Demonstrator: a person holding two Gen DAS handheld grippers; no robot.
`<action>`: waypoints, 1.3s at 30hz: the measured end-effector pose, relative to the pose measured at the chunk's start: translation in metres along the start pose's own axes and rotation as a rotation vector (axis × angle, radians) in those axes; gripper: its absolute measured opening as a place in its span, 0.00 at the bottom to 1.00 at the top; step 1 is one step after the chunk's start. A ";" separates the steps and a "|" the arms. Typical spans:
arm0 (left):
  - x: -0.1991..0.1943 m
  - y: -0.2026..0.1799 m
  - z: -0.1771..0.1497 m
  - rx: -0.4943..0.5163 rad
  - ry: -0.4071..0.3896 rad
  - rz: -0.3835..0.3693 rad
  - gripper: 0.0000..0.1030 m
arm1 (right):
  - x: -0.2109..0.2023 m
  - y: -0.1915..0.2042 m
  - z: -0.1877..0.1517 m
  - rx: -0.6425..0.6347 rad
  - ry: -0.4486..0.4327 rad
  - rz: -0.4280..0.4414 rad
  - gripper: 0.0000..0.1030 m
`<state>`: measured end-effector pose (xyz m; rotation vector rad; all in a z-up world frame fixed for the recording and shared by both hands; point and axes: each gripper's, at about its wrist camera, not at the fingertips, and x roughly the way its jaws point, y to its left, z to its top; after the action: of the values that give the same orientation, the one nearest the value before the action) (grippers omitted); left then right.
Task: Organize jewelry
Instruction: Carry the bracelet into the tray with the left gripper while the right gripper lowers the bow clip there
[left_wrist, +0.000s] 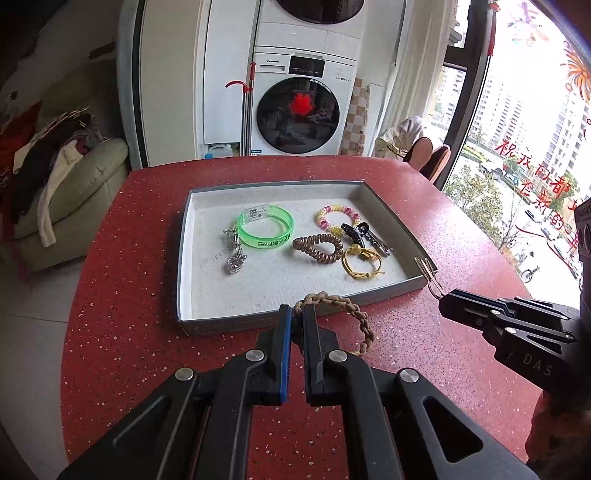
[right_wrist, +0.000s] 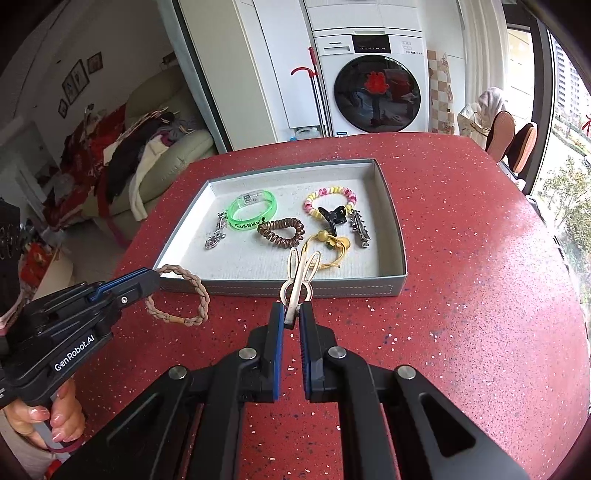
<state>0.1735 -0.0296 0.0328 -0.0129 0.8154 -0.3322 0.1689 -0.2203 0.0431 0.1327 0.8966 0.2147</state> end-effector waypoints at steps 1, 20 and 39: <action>0.000 0.001 0.002 0.001 -0.005 0.004 0.23 | 0.000 0.000 0.002 -0.001 -0.001 0.002 0.09; 0.021 0.029 0.034 -0.018 -0.019 0.065 0.23 | 0.032 -0.006 0.033 0.007 0.032 0.016 0.09; 0.064 0.034 0.057 -0.022 0.013 0.105 0.23 | 0.075 -0.014 0.058 0.015 0.078 0.016 0.09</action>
<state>0.2645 -0.0232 0.0218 0.0111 0.8296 -0.2247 0.2616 -0.2172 0.0188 0.1463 0.9756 0.2295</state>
